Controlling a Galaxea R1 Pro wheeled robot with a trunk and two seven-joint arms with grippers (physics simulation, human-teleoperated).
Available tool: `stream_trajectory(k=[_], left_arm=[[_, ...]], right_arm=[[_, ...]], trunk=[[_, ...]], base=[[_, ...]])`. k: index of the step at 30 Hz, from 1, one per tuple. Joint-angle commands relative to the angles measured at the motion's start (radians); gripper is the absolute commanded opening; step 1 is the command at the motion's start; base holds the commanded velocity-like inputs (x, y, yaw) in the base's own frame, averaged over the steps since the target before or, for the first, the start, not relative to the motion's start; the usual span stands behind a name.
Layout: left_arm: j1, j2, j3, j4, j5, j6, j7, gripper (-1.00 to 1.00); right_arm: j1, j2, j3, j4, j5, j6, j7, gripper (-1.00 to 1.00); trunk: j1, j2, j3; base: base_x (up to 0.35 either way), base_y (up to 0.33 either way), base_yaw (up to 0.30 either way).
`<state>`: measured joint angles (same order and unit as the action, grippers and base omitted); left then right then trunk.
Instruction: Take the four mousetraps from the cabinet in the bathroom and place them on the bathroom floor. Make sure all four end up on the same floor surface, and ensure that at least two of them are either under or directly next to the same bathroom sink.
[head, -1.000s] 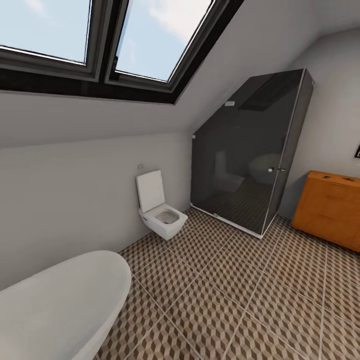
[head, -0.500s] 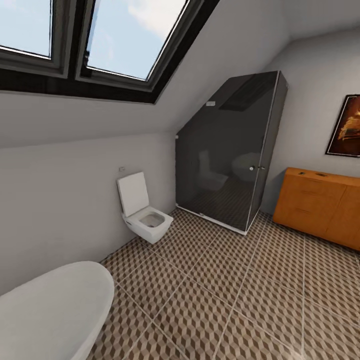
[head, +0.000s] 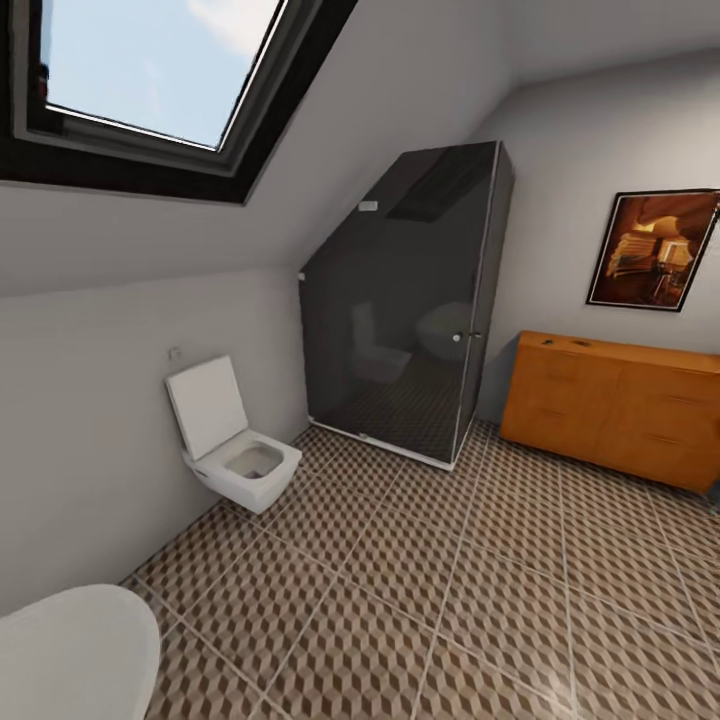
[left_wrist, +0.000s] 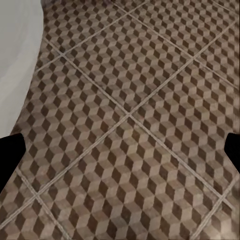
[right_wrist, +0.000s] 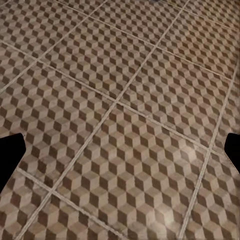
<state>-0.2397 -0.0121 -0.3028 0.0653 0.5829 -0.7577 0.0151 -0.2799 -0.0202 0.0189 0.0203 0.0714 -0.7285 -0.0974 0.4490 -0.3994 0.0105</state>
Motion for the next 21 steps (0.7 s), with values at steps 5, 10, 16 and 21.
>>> stream_trajectory(k=[5,10,16,21], left_arm=[[-0.001,0.005,-0.011,0.004,0.004,0.023,0.001,1.00],[-0.001,0.008,-0.012,0.003,0.006,0.108,0.003,1.00],[-0.001,0.018,-0.012,0.002,0.007,0.100,0.002,1.00],[-0.001,0.020,-0.010,0.003,0.006,0.066,0.001,1.00]], right_arm=[[-0.001,0.000,0.000,0.003,0.034,0.000,-0.019,1.00],[-0.001,0.000,-0.001,0.004,0.035,0.001,-0.017,1.00],[-0.001,0.000,-0.002,0.004,0.034,0.001,-0.017,1.00],[-0.001,0.000,-0.002,0.004,0.034,0.001,-0.019,1.00]], trunk=[[0.001,-0.001,0.000],[0.001,-0.001,0.000],[0.001,-0.001,0.000],[0.001,-0.001,0.000]], base=[[0.327,0.000,-0.300],[0.327,0.000,-0.300],[0.320,0.000,-0.300],[0.319,0.000,-0.300]])
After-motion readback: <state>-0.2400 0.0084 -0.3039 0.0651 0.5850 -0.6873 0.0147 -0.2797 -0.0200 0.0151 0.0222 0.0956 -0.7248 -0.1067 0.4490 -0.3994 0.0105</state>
